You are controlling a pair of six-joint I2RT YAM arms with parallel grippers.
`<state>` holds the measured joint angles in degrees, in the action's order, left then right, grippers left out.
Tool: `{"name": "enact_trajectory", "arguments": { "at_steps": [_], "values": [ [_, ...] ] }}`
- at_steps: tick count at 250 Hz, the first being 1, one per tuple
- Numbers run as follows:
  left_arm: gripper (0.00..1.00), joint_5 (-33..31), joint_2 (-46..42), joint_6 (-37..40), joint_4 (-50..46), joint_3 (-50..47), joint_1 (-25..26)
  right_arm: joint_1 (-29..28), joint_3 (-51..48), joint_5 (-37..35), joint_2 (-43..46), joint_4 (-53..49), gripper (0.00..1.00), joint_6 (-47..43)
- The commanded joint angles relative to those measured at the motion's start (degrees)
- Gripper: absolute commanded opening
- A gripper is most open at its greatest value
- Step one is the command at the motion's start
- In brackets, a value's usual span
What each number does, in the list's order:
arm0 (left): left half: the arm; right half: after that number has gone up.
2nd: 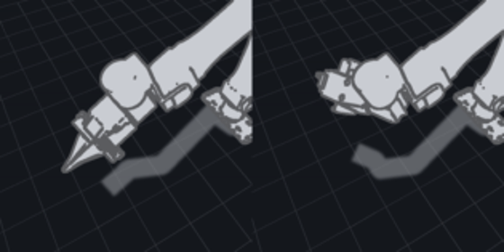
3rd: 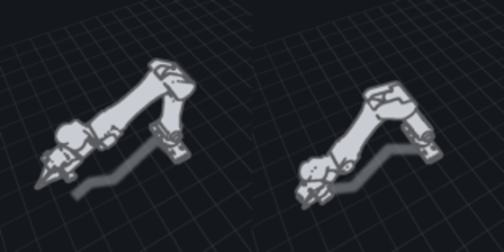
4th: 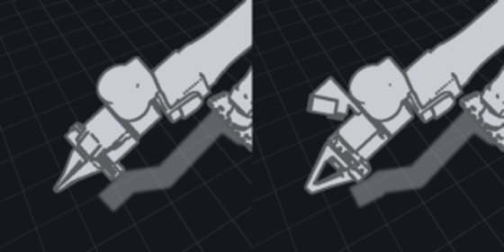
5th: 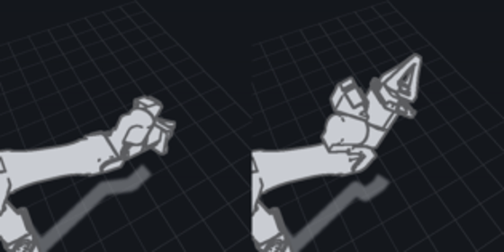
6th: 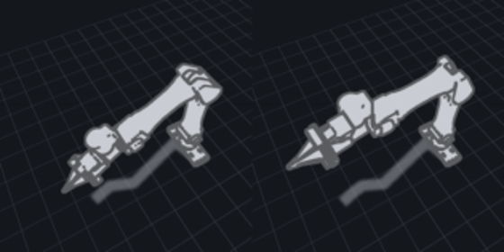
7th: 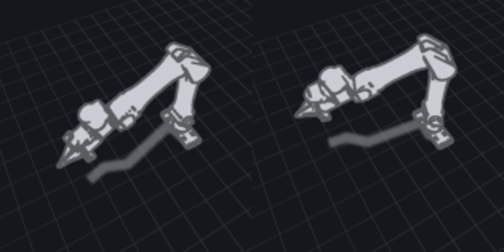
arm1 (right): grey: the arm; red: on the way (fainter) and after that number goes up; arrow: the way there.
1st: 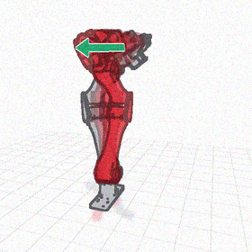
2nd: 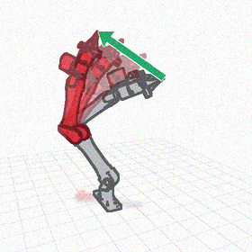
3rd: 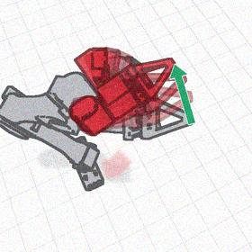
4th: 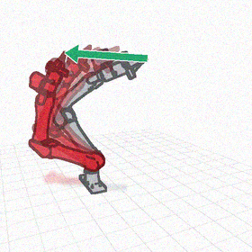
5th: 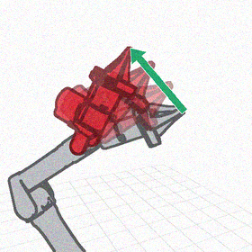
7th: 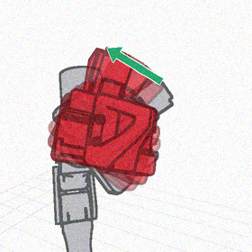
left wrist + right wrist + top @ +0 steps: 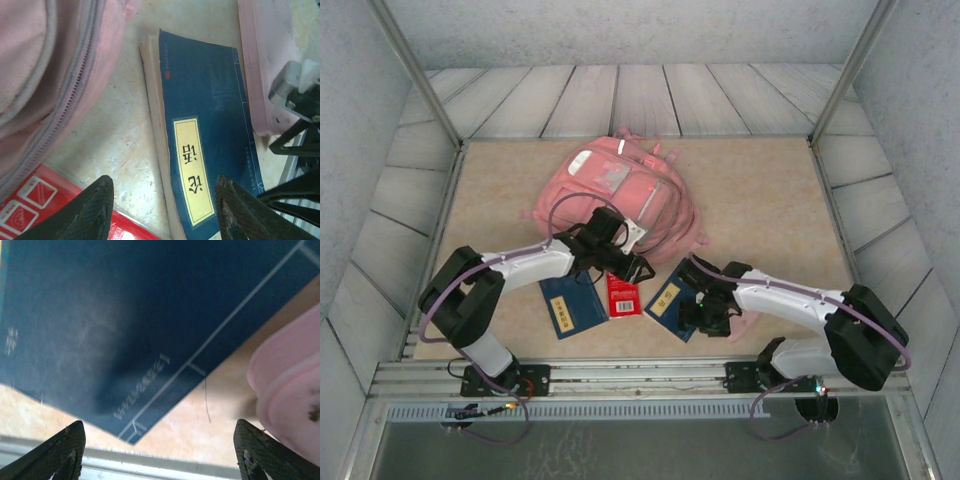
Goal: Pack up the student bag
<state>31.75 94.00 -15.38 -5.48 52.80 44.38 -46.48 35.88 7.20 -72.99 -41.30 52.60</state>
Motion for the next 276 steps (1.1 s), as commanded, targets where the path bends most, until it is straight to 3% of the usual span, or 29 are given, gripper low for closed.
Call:
{"name": "enact_trajectory", "arguments": {
  "at_steps": [1,136,276],
  "values": [
    [0.50,0.71,1.61,-1.12,0.35,0.39,1.38,-0.06,-0.73,-5.08,-0.83,5.66,0.78,4.75],
    [0.48,-0.49,7.48,-4.88,0.38,1.67,5.47,0.28,-5.45,-13.74,1.35,12.41,0.76,13.14],
    [0.32,-4.63,12.48,-10.68,-0.76,3.48,6.92,5.26,-6.45,-8.87,1.90,23.70,0.74,12.18]
  ]
}}
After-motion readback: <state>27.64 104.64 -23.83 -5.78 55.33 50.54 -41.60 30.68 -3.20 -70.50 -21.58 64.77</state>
